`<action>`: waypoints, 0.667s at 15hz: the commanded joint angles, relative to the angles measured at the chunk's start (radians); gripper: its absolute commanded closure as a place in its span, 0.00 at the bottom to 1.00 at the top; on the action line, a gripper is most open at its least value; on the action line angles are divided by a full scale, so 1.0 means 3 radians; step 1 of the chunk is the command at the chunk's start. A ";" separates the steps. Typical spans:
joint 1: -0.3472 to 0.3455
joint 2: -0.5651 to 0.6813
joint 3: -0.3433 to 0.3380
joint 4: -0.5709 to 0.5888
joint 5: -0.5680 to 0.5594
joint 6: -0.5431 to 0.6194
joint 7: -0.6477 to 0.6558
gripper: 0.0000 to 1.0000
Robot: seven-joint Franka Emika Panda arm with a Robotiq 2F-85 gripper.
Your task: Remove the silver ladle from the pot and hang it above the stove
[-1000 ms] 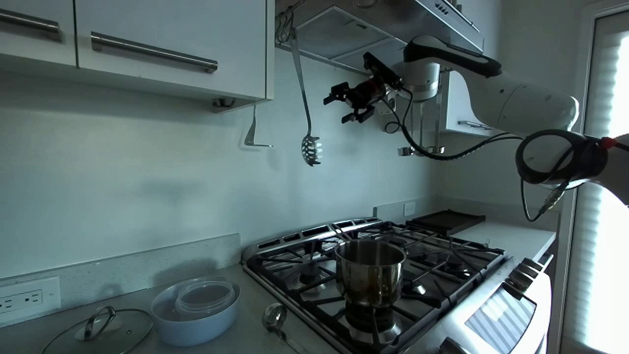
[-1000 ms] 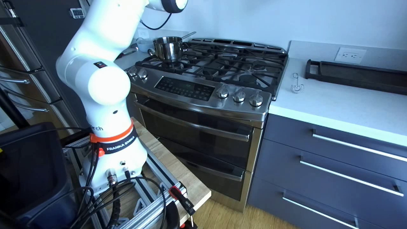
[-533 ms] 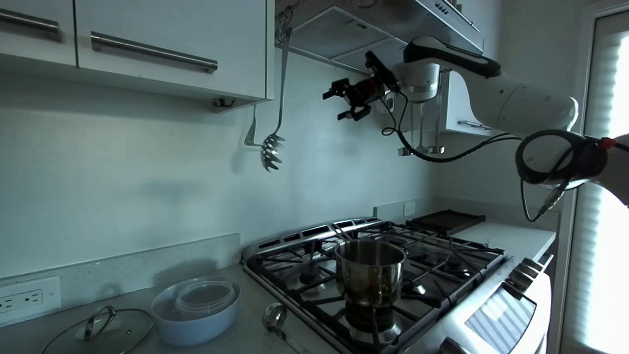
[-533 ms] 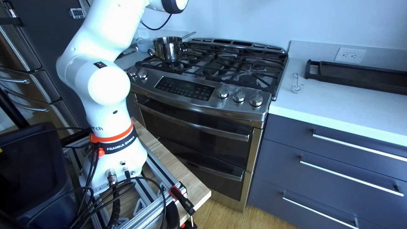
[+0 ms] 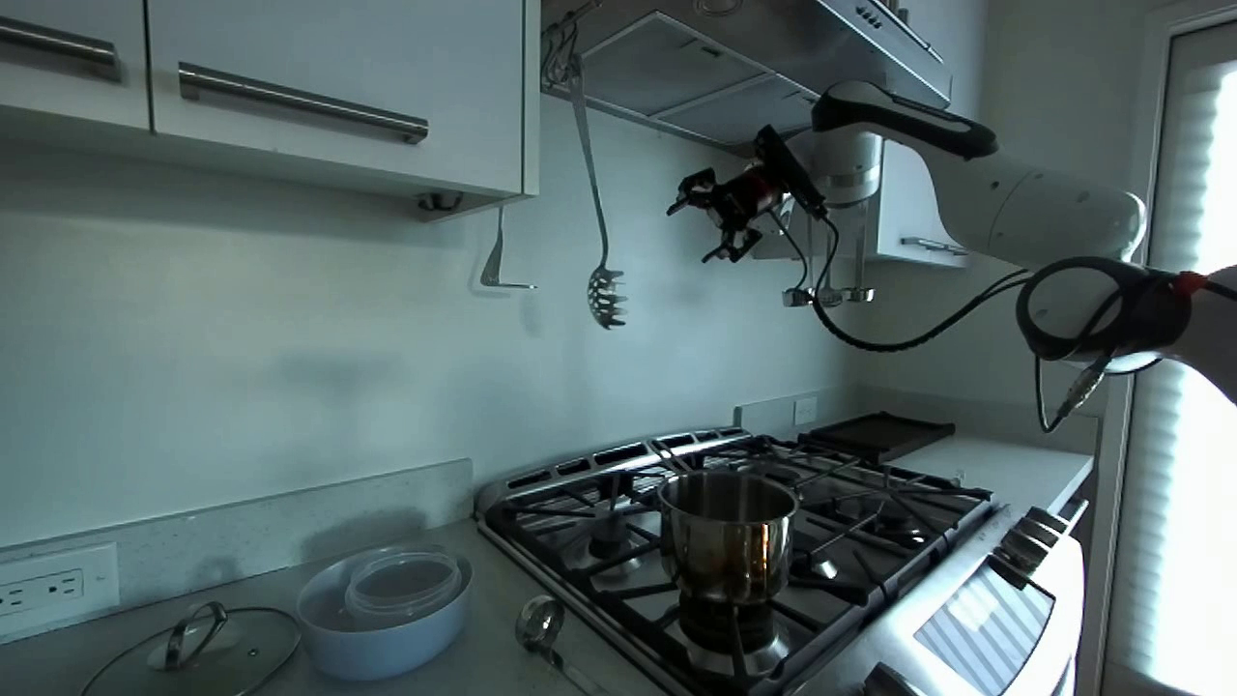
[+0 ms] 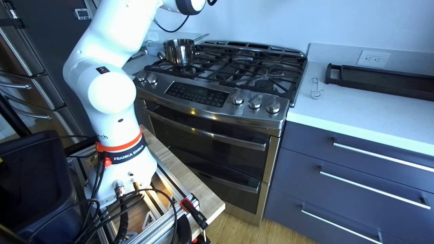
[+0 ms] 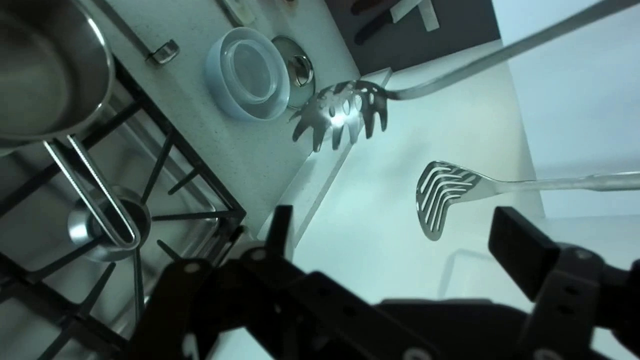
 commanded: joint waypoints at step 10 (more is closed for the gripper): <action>-0.0242 -0.0045 0.0050 -0.0015 0.0115 -0.0405 -0.1449 0.00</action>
